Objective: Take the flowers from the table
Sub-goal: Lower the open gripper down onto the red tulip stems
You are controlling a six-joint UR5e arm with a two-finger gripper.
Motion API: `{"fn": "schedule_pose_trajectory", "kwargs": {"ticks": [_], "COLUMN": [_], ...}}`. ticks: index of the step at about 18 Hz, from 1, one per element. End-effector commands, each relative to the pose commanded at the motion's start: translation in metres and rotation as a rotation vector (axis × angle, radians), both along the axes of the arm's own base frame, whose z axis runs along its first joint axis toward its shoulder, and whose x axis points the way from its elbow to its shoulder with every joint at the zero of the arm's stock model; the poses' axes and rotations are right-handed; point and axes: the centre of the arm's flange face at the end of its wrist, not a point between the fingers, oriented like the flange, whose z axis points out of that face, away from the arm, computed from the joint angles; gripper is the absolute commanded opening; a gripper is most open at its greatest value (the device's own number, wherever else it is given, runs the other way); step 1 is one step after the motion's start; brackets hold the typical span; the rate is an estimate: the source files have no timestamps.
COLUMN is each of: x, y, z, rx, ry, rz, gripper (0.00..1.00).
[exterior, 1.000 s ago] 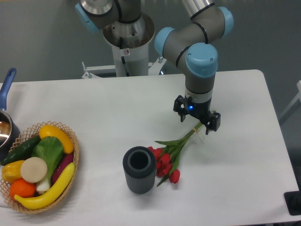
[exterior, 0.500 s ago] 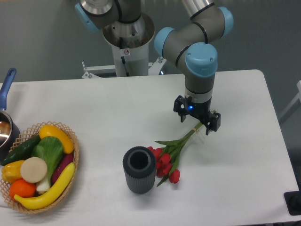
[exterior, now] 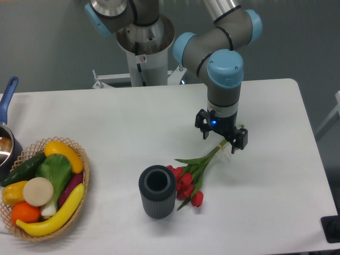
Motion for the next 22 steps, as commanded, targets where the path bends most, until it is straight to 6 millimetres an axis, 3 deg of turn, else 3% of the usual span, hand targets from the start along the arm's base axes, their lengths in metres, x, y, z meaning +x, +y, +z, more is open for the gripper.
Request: {"fn": "schedule_pose_trajectory", "kwargs": {"ticks": [5,12,16,22], "x": [0.005,0.022,0.018,0.014], "y": [-0.002,0.01,0.013,0.016], "z": [-0.01,-0.043,-0.059,-0.067], "rx": [-0.009,-0.043,-0.06,-0.065], "ry": [-0.016,-0.071,-0.09,-0.1], "rz": [-0.002,-0.041,-0.07,-0.073], "gripper": [1.0,1.0,1.0,1.0]}}
